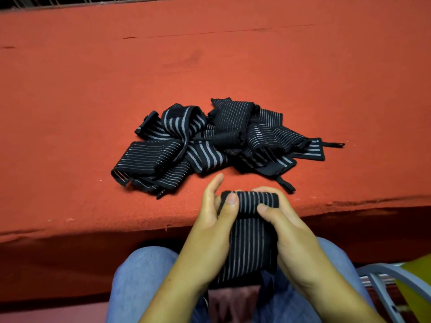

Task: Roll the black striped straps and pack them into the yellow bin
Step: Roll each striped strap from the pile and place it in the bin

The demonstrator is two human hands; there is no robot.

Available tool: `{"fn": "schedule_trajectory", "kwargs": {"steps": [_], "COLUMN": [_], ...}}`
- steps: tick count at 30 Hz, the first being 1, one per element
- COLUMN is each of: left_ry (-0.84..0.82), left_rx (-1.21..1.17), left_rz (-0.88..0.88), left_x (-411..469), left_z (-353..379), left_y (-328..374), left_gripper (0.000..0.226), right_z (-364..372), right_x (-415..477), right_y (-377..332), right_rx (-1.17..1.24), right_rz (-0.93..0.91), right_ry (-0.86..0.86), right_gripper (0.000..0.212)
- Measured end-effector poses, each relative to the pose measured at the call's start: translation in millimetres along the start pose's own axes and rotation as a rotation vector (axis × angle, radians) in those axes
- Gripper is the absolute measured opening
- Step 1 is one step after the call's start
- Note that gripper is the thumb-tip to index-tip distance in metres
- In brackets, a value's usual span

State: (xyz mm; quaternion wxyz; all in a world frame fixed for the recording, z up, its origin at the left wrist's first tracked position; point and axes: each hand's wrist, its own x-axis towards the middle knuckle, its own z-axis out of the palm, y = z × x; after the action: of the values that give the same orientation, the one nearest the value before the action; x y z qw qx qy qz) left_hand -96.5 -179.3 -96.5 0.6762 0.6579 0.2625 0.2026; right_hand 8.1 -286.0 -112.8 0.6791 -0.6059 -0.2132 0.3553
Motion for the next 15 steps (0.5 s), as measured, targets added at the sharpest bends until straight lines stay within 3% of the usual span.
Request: {"fn": "schedule_trajectory", "kwargs": {"steps": [4,6,9,11,15], "left_ry": [0.074,-0.004,-0.151,-0.149,-0.132], "left_rx": [0.051,0.070,0.309,0.419,0.329], "left_rz": [0.103,0.082,0.101,0.150,0.129], "left_x": [-4.3,-10.7,-18.0,-18.3,-19.3], "left_z": [-13.5,-20.1,-23.4,-21.9,-18.1], "left_y": [-8.8,-10.7,-15.1,-17.6,-16.5], "left_gripper": [0.069,0.064,0.061,0.065,0.064], "right_z": [-10.7,-16.6,-18.0,-16.5,-16.8], "right_x": [9.9,13.1,16.3,17.5,18.2], "right_y": [-7.0,-13.1,-19.9,-22.4,-23.4], "right_rx": [0.125,0.209,0.294,0.358,0.409], "right_rz": [-0.006,0.002,0.029,0.048,0.065], "right_ry": [0.173,0.209,0.253,0.277,0.310], "right_gripper": [0.029,0.026,0.029,0.032,0.035]}}
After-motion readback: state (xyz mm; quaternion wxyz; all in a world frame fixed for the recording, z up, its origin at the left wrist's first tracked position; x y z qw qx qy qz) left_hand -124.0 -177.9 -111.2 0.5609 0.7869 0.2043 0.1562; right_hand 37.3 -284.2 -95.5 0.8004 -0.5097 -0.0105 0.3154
